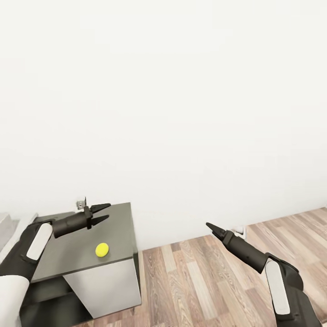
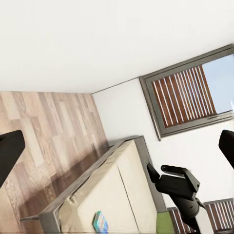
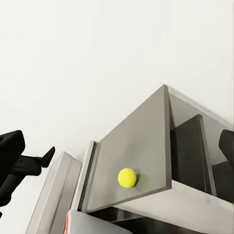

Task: Put all the toys in the child's room - the three board games (two on the bed and one on the table), the two jigsaw puzzles on the table, and the tennis ball on the table - inside the toy box on the table in the child's room.

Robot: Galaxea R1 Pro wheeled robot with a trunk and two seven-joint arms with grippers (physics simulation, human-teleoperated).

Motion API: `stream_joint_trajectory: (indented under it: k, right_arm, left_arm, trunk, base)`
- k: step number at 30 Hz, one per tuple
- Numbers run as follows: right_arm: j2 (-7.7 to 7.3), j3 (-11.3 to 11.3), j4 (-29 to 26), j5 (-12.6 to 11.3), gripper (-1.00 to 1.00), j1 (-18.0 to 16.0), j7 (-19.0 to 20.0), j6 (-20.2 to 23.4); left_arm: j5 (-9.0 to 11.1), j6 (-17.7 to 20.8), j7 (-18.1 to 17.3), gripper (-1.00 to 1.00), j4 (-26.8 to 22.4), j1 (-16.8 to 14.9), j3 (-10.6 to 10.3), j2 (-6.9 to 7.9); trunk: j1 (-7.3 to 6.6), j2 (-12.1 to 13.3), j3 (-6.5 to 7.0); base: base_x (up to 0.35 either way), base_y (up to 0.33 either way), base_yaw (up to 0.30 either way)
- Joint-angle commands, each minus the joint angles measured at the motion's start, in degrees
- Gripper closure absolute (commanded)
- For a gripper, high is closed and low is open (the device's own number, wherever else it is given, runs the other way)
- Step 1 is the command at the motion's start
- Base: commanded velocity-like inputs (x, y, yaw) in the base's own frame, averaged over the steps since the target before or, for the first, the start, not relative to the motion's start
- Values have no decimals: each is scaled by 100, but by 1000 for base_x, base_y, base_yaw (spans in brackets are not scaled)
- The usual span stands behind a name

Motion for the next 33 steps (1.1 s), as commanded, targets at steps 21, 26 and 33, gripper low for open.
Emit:
stream_joint_trajectory:
  k: [21,26,33]
  right_arm:
    - [-9,-14,82,13,-100,-16,26,28]
    - [-7,-14,102,12,-100,-21,25,28]
    - [1,-14,134,16,-100,-26,24,23]
  left_arm:
    - [-31,13,-31,-100,6,-4,5,-7]
    - [-29,13,-31,-100,6,-4,2,-18]
    - [-34,12,-29,-100,8,-4,5,-14]
  trunk:
    - [3,-13,-13]
    - [3,-13,-13]
    - [3,-13,-13]
  base:
    - [-62,0,-279]
    - [-2,0,-279]
    - [0,0,-279]
